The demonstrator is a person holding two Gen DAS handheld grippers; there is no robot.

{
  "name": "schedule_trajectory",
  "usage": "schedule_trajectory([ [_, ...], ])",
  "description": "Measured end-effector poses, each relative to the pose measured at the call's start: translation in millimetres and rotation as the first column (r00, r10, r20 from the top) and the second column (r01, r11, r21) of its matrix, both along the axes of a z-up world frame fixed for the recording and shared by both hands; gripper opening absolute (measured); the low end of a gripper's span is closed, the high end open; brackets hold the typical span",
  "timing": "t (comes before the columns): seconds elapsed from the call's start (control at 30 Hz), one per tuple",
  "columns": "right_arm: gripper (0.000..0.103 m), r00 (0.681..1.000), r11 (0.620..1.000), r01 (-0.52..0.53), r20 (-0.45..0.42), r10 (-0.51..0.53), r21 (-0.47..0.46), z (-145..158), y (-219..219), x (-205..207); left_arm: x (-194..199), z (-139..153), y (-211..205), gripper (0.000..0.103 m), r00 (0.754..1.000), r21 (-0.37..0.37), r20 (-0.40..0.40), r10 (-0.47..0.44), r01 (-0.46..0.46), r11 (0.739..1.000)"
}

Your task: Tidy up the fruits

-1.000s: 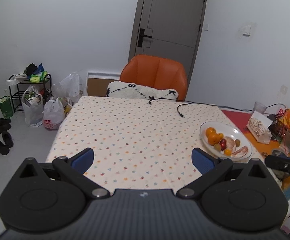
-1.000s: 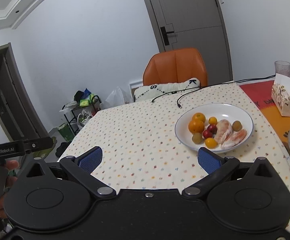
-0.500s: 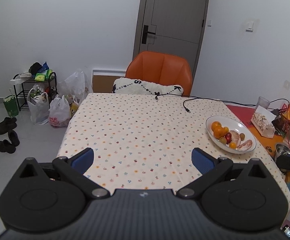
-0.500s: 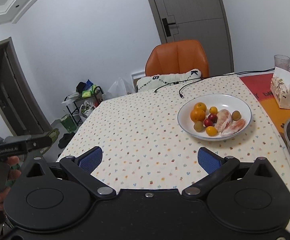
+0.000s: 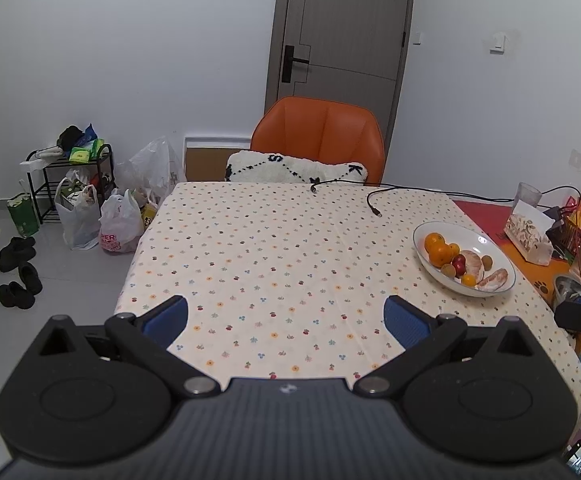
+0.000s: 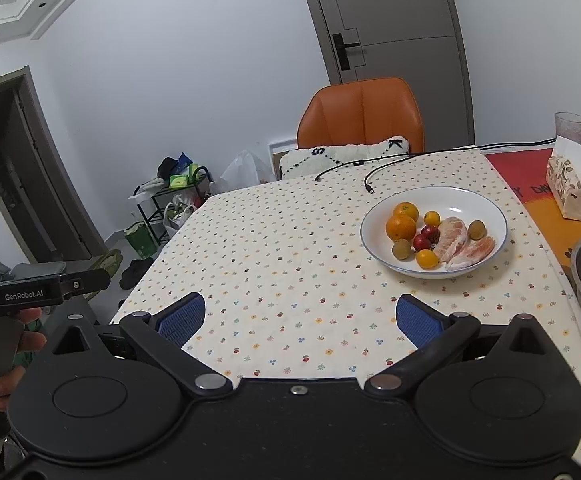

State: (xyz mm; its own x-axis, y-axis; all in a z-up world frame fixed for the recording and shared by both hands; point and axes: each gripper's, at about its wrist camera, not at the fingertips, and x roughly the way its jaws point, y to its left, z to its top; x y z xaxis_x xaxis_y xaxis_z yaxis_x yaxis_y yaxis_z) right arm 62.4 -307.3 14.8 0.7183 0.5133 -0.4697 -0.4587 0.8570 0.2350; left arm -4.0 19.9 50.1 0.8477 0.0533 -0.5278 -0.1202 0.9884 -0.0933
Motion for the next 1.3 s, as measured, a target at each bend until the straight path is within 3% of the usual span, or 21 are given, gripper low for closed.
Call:
schedule_trajectory([
  [1.3, 0.103, 0.999, 0.999, -0.036, 0.012, 0.036, -0.012, -0.3, 7.1, -3.0, 1.2, -9.5, -10.3, 0.103, 0.999, 0.017, -0.015, -0.03, 0.03, 0.999],
])
